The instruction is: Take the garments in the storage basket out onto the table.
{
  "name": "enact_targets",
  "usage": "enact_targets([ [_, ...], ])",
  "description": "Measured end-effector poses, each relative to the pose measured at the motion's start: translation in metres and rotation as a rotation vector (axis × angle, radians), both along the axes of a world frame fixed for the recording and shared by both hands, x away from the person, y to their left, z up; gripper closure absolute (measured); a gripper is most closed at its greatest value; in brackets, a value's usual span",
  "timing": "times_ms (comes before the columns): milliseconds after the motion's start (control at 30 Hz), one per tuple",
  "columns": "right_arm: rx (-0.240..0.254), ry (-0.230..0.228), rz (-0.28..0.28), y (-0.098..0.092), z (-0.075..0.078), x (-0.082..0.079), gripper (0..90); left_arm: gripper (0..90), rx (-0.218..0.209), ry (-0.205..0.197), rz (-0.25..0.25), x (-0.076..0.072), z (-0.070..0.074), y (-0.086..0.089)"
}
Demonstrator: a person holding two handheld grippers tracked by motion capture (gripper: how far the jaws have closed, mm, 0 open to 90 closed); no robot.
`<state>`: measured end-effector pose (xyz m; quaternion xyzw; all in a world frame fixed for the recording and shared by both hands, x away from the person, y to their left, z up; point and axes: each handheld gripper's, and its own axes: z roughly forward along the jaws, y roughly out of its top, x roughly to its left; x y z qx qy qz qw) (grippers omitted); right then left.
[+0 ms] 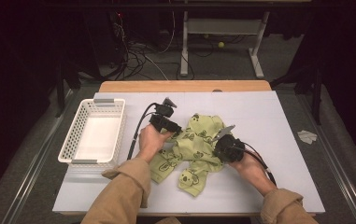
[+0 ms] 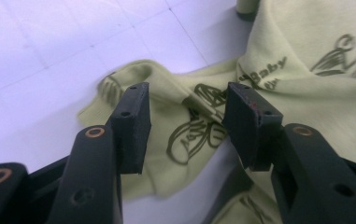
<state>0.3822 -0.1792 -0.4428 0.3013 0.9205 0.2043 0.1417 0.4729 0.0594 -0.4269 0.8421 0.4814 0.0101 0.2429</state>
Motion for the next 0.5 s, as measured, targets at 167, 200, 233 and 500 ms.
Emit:
enact_targets([
  [167, 0.006, -0.003, 0.004, -0.002, -0.001, -0.001, 88.0, 48.8, 0.047, 0.023, -0.018, 0.002, -0.013, -0.009],
  [200, 0.008, -0.002, 0.005, -0.002, -0.001, -0.001, 88.0, 51.0, 0.056, 0.021, -0.023, 0.002, -0.013, -0.01],
  [233, 0.008, -0.001, 0.004, -0.002, -0.001, 0.0, 87.8, 55.3, 0.061, 0.022, -0.027, 0.001, -0.013, -0.01],
  [500, 0.005, -0.006, 0.001, -0.001, 0.0, -0.001, 87.7, 78.7, 0.069, 0.06, -0.081, -0.006, -0.009, -0.007],
])
